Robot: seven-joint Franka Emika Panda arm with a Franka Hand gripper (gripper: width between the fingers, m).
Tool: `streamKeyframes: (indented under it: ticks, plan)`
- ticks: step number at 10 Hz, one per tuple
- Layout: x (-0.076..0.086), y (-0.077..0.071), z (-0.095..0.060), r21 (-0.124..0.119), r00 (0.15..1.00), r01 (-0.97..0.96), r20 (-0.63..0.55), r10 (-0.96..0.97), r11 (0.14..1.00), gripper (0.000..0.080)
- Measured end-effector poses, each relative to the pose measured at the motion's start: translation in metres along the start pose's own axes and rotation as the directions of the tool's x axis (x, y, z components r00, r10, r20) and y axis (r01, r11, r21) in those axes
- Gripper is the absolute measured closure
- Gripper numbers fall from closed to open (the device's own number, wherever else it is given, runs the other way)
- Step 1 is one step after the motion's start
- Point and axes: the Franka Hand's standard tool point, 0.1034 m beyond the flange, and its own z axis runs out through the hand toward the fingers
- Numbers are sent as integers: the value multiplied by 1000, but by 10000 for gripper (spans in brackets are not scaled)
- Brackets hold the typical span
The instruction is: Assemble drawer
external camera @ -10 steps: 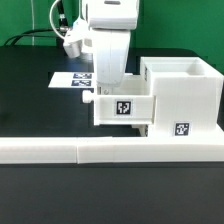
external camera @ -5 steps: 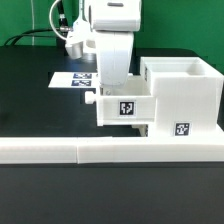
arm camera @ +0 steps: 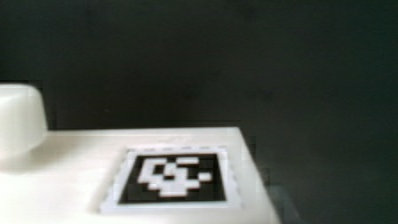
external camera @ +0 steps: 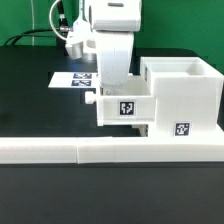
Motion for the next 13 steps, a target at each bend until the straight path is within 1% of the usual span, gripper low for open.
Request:
streamKeyframes:
  ticks: [6, 8, 10, 12, 13]
  plan:
    - [-1, 1, 1, -1, 1000, 3, 2, -3, 1000, 757]
    - [-1, 1, -1, 16, 1000, 14, 12, -15, 1000, 757]
    - [-2, 1, -1, 12, 1000, 12, 11, -12, 1000, 757]
    - [2, 2, -2, 11, 999, 30, 15, -30, 999, 757]
    - [4, 3, -2, 4, 999, 44, 18, -44, 999, 757]
